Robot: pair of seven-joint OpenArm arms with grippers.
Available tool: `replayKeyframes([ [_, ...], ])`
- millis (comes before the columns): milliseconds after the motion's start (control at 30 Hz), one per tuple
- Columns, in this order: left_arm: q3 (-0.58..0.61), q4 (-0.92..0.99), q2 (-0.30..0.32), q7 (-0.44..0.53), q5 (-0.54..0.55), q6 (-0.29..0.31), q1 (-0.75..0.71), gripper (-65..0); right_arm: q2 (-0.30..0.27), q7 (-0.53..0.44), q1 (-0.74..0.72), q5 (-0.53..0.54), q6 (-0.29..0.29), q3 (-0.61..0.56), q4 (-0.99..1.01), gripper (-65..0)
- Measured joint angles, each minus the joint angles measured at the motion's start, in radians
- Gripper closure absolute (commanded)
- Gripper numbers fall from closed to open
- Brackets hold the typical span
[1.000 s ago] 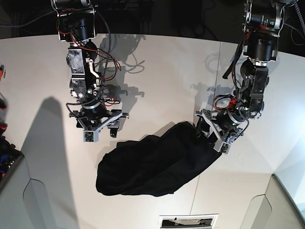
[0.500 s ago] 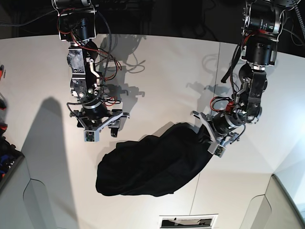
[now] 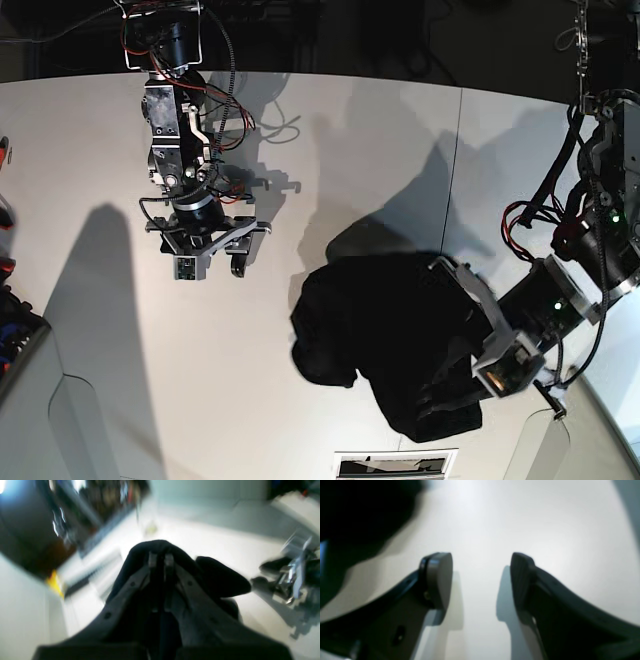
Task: Layout the t-shirt on the table in an organized manner, then fold the t-shirt properly
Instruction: 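Grasp the black t-shirt edge with the left gripper, then grasp the shirt with the right gripper and pull both grippers apart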
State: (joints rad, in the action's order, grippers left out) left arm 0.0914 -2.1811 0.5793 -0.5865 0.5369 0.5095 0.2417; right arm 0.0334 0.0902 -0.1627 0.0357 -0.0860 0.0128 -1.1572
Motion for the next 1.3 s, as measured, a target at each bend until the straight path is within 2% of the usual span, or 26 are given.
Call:
replayKeyframes([
  [100, 0.0, -0.073, 0.0, 0.01, 0.0, 0.002, 0.0, 0.0, 0.0, -0.008, 0.019, -0.004, -0.025, 0.0, -0.003, -36.7],
  [167, 0.0, -0.069, -0.005, 0.011, -0.003, 0.002, 0.0, 0.0, 0.0, -0.011, 0.035, 0.003, -0.132, 0.001, -0.004, -36.7],
  [267, 0.0, 0.002, -0.033, 0.016, -0.001, 0.002, 0.0, 0.0, -0.002, -0.012, 0.051, 0.101, -0.256, 0.003, -0.005, -36.7],
  [433, 0.001, 0.172, -0.039, 0.011, -0.005, -0.005, 0.0, 0.0, 0.053, 0.028, 0.058, 0.179, -0.476, -0.003, -0.003, -36.7],
  [533, 0.001, 0.26, -0.042, 0.052, -0.007, -0.007, -0.001, 0.0, 0.084, 0.034, 0.061, 0.192, -0.476, -0.036, -0.002, -36.7],
  [700, 0.001, 0.359, -0.061, 0.07, -0.008, 0.004, 0.0, 0.0, 0.079, 0.041, 0.061, 0.192, -0.472, -0.127, 0.0, -36.3],
  [733, 0.001, 0.376, -0.068, 0.07, -0.007, 0.01, -0.001, 0.0, 0.078, 0.041, 0.06, 0.192, -0.47, -0.147, 0.0, -33.4],
  [767, 0.001, 0.393, -0.076, 0.069, -0.003, 0.026, -0.001, 0.0, 0.079, 0.044, 0.06, 0.191, -0.469, -0.166, 0.001, -27.0],
  [833, 0.001, 0.42, -0.084, 0.063, 0.024, 0.042, -0.001, 0.0, 0.093, 0.056, 0.065, 0.185, -0.47, -0.183, 0.006, -7.6],
  [867, 0.001, 0.433, -0.087, 0.063, 0.031, 0.042, -0.001, 0.0, 0.101, 0.057, 0.069, 0.183, -0.468, -0.183, 0.006, 0.0],
  [1000, 0.001, 0.475, -0.098, 0.026, 0.033, 0.045, -0.003, 0.0, 0.111, 0.069, 0.07, 0.181, -0.468, -0.184, -0.011, 0.0],
  [1167, 0.001, 0.518, -0.1, 0.026, 0.033, 0.045, -0.003, 0.0, 0.108, 0.088, 0.077, 0.191, -0.468, -0.182, -0.151, 0.0],
  [1300, 0.001, 0.565, -0.1, 0.026, 0.03, 0.045, -0.003, 0.0, 0.108, 0.208, 0.077, 0.243, -0.467, -0.182, -0.326, 0.0],
])
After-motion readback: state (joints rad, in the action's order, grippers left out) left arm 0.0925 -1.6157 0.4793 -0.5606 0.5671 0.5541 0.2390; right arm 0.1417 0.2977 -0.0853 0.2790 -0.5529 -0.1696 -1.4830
